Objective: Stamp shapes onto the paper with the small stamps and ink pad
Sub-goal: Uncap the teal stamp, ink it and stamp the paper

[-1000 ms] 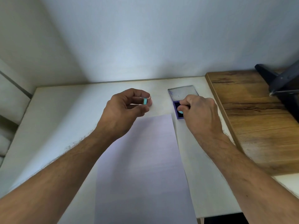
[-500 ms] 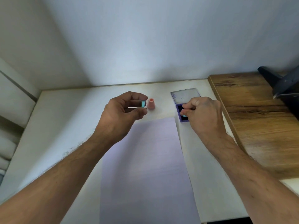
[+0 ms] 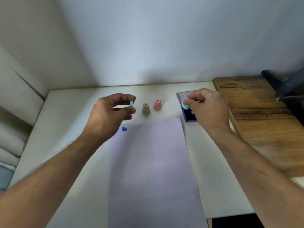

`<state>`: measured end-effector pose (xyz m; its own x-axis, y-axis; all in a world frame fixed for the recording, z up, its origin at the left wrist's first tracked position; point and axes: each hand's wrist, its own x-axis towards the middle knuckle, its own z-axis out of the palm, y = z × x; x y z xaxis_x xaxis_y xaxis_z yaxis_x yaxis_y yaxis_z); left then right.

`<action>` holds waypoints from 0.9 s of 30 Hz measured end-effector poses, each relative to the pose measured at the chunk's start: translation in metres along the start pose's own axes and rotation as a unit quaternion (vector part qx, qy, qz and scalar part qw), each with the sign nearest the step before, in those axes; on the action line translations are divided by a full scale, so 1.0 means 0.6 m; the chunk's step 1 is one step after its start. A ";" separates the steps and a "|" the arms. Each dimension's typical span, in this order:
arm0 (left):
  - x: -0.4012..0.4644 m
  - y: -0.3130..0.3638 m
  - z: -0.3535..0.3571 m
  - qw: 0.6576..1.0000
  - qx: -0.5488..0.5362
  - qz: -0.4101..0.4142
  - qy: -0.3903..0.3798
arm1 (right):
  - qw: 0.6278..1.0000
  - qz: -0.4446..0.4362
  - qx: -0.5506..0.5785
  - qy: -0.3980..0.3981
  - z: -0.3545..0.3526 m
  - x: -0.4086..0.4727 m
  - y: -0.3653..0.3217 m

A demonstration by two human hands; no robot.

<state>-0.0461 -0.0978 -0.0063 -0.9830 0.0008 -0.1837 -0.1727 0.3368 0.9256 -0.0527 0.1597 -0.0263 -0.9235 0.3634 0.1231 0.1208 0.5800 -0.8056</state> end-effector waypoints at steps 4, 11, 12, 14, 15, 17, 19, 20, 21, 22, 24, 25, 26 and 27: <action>0.005 -0.007 -0.015 1.000 -0.015 0.000 0.020 | 0.948 0.112 0.285 -0.092 0.037 -0.022 -0.059; 0.008 -0.033 -0.028 0.999 0.035 -0.024 0.029 | 0.861 0.238 0.397 -0.211 0.107 -0.072 -0.081; 0.010 -0.037 -0.032 0.998 0.050 -0.026 0.029 | 0.864 0.237 0.389 -0.213 0.114 -0.074 -0.080; 0.011 -0.043 -0.040 0.996 0.079 -0.032 0.026 | 0.900 0.202 0.325 -0.208 0.124 -0.079 -0.082; 0.011 -0.046 -0.044 0.995 0.093 -0.032 0.025 | 0.920 0.175 0.284 -0.204 0.127 -0.081 -0.085; 0.011 -0.049 -0.049 0.993 0.114 -0.029 0.023 | 0.946 0.128 0.222 -0.198 0.131 -0.087 -0.091; 0.011 -0.052 -0.054 0.992 0.125 -0.025 0.016 | 0.965 0.074 0.160 -0.194 0.136 -0.091 -0.094; 0.011 -0.054 -0.054 0.991 0.134 -0.022 0.010 | 0.971 0.048 0.136 -0.191 0.139 -0.094 -0.093; 0.010 -0.055 -0.055 0.989 0.146 -0.018 0.005 | 0.974 0.030 0.121 -0.187 0.140 -0.096 -0.092; 0.009 -0.058 -0.056 0.988 0.157 -0.014 0.002 | 0.978 0.016 0.105 -0.182 0.143 -0.100 -0.091; 0.007 -0.061 -0.060 0.986 0.169 -0.013 -0.002 | 0.983 -0.008 0.062 -0.170 0.147 -0.107 -0.092; 0.006 -0.062 -0.062 0.985 0.174 -0.016 -0.006 | 0.985 -0.015 0.048 -0.165 0.150 -0.110 -0.092; 0.006 -0.063 -0.063 0.983 0.181 -0.019 -0.011 | 0.986 -0.022 0.041 -0.161 0.152 -0.112 -0.093; 0.006 -0.065 -0.064 0.982 0.188 -0.021 -0.018 | 0.986 -0.029 0.035 -0.158 0.154 -0.114 -0.093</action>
<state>-0.0455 -0.1473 -0.0302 -0.9716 0.0111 -0.2362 -0.1701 0.6610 0.7309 -0.0299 0.0350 -0.0431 -0.9968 0.0797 -0.0075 0.0493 0.5375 -0.8418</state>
